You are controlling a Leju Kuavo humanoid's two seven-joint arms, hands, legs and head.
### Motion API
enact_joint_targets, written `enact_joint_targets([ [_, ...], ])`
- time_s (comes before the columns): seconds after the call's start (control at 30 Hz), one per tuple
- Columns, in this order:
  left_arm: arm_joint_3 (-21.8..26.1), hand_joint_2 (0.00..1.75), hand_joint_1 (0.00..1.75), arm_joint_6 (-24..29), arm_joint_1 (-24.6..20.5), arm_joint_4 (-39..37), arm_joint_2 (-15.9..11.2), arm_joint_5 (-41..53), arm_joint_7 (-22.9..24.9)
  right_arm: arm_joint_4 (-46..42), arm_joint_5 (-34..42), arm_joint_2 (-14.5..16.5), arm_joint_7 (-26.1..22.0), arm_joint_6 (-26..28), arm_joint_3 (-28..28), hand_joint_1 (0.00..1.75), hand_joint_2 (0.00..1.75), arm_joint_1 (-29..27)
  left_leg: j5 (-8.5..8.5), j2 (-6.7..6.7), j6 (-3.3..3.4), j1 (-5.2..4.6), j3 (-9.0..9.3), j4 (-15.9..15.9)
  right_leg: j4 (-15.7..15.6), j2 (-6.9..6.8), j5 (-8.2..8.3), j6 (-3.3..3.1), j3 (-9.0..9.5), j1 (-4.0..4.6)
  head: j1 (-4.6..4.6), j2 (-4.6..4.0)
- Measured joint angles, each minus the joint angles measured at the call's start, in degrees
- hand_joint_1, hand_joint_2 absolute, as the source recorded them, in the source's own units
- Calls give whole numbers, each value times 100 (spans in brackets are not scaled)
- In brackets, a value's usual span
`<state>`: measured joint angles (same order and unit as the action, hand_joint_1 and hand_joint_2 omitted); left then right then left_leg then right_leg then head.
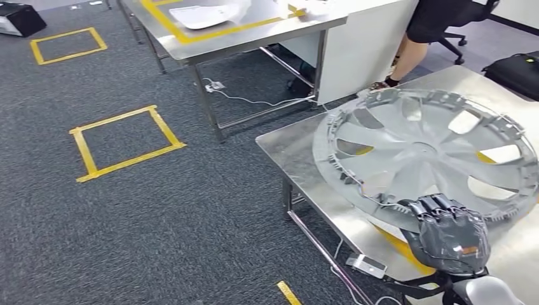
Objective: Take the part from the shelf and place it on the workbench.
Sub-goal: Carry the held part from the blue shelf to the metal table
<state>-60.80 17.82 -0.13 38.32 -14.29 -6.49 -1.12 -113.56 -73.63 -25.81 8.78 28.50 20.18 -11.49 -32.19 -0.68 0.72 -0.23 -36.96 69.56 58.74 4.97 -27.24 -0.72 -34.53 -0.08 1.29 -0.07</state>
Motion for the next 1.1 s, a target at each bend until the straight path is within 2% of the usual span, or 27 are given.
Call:
enact_joint_targets([
  [0.07, 127, 0, 0, 6, 59, 51, -152, 54, 31, -98, 24, -17, 35, 25, -162, 175, 175, -271, 369, -282, 130, -70, 272, -750, 0, 142, -1, 5, 1, -11, 2, 0],
  [0.1, 161, 0, 0, 7, 72, 95, -199, 103, 70, -140, 17, -19, 55, 37, -223, 175, 175, -387, 439, -390, 171, -91, 366, -982, -1, 207, 3, 20, -10, -26, -4, 0],
  [0.13, 177, 0, 0, 4, 81, 147, -238, 169, 124, -179, 5, -20, 79, 47, -274, 175, 175, -493, 442, -434, 194, -98, 415, -1087, -7, 274, 11, 43, -23, -40, -7, 0],
  [0.2, 182, 0, 0, -6, 91, 281, -283, 301, 228, -263, -16, -31, 121, 62, -360, 175, 175, -678, 458, -314, 191, -84, 466, -1193, -26, 381, 31, 98, -60, -55, -19, 0],
  [0.23, 182, 0, 0, -13, 93, 350, -301, 364, 268, -307, -23, -40, 139, 72, -399, 175, 175, -758, 488, -237, 185, -68, 493, -1263, 5, 290, -3, 117, -98, -40, -16, 0],
  [0.27, 182, 0, 0, -20, 96, 421, -320, 417, 296, -342, -29, -52, 155, 83, -437, 175, 175, -813, 520, -152, 181, -53, 517, -1334, 132, 121, -102, 135, -178, -22, -7, 0],
  [0.33, 182, 0, 0, -53, 108, 545, -355, 516, 336, -381, -37, -67, 176, 104, -501, 175, 175, -865, 549, 26, 176, -43, 543, -1403, 711, -291, -450, 178, -461, -12, 13, 0],
  [0.37, 181, 0, 0, -76, 118, 603, -368, 559, 347, -389, -40, -70, 180, 108, -533, 175, 175, -869, 546, 121, 174, -41, 542, -1404, 1080, -389, -623, 213, -629, -29, 20, 0],
  [0.4, 179, 0, 0, -97, 125, 651, -377, 595, 352, -394, -42, -71, 176, 108, -561, 175, 175, -873, 537, 216, 166, -34, 543, -1402, 1354, -431, -716, 251, -749, -53, 19, 0],
  [0.43, 178, 0, 0, -114, 125, 691, -383, 622, 353, -396, -41, -72, 164, 107, -586, 175, 175, -876, 526, 307, 151, -21, 546, -1399, 1455, -457, -711, 294, -784, -80, 17, 0],
  [0.47, 179, 0, 0, -132, 118, 731, -388, 636, 353, -397, -36, -72, 142, 102, -607, 175, 175, -876, 511, 392, 126, -1, 551, -1389, 1320, -493, -599, 341, -696, -109, 19, 0],
  [0.5, 184, 0, 0, -156, 108, 766, -391, 644, 353, -397, -32, -72, 112, 96, -626, 175, 175, -875, 489, 469, 91, 25, 557, -1367, 976, -566, -416, 391, -493, -140, 19, 0],
  [0.53, 199, 0, 0, -185, 100, 800, -399, 651, 354, -396, -29, -72, 74, 92, -643, 175, 175, -868, 459, 534, 44, 39, 561, -1332, 569, -702, -278, 445, -261, -155, 23, 0],
  [0.57, 218, 0, 0, -213, 99, 835, -404, 671, 365, -398, -28, -72, 35, 88, -664, 175, 175, -859, 423, 594, -9, 45, 561, -1279, 225, -801, -173, 453, -54, -162, 32, 0],
  [0.6, 235, 0, 0, -233, 106, 873, -410, 703, 383, -401, -29, -71, -1, 86, -685, 175, 175, -849, 394, 642, -54, 39, 563, -1235, 21, -865, -135, 426, 73, -158, 31, 0],
  [0.63, 249, 0, 0, -239, 117, 916, -415, 734, 413, -405, -27, -70, -32, 83, -703, 175, 175, -839, 376, 687, -86, 29, 569, -1205, -35, -877, -153, 378, 113, -144, 26, 0],
  [0.7, 265, 0, 0, -217, 154, 1010, -407, 757, 487, -412, -20, -70, -71, 61, -733, 175, 175, -839, 349, 761, -126, 38, 596, -1188, -10, -738, -149, 251, 107, -134, 6, 0],
  [0.73, 274, 0, 0, -195, 172, 1057, -404, 738, 522, -415, -19, -70, -79, 43, -746, 175, 175, -842, 300, 702, -148, 57, 600, -1154, -7, -679, -145, 214, 104, -136, 0, 0],
  [0.77, 283, 0, 0, -170, 196, 1100, -402, 710, 550, -417, -21, -70, -83, 23, -761, 175, 175, -843, 194, 577, -168, 76, 564, -1035, -8, -618, -138, 179, 104, -140, -3, 0],
  [0.83, 294, 0, 0, -128, 252, 1170, -402, 656, 597, -422, -29, -70, -84, -7, -784, 175, 175, -840, -162, 251, -188, 94, 323, -442, -11, -500, -126, 132, 105, -137, -16, 0],
  [0.87, 298, 0, 0, -115, 289, 1192, -402, 638, 613, -421, -34, -70, -85, -16, -790, 175, 175, -839, -345, 164, -181, 92, 139, -32, -11, -431, -124, 116, 106, -126, -20, 0],
  [0.9, 302, 0, 0, -109, 326, 1209, -402, 626, 623, -421, -36, -70, -86, -20, -792, 175, 175, -840, -454, 129, -164, 84, -23, 309, -10, -352, -122, 105, 107, -109, -22, 0],
  [0.93, 307, 0, 0, -101, 358, 1223, -401, 608, 630, -421, -40, -70, -87, -24, -794, 175, 175, -842, -455, 115, -134, 71, -118, 484, -10, -268, -120, 95, 109, -91, -23, 0],
  [0.97, 317, 0, 0, -85, 383, 1238, -399, 579, 641, -421, -43, -70, -87, -30, -798, 175, 175, -843, -336, 98, -88, 52, -114, 428, -10, -182, -117, 89, 111, -73, -23, 0],
  [1.0, 334, 0, 0, -59, 401, 1253, -397, 539, 656, -422, -48, -70, -83, -39, -805, 175, 175, -846, -130, 55, -28, 26, -16, 159, -11, -96, -113, 82, 114, -59, -22, 0],
  [1.03, 361, 0, 0, -22, 417, 1265, -396, 492, 676, -423, -58, -70, -77, -52, -816, 175, 175, -849, 101, -60, 46, -6, 143, -242, -11, -18, -108, 75, 114, -56, -21, 0],
  [1.1, 431, 0, 0, 78, 466, 1281, -401, 391, 719, -425, -84, -70, -57, -89, -836, 175, 175, -850, 361, -354, 172, -43, 426, -897, -12, 132, -90, 83, 94, -71, -18, 0],
])
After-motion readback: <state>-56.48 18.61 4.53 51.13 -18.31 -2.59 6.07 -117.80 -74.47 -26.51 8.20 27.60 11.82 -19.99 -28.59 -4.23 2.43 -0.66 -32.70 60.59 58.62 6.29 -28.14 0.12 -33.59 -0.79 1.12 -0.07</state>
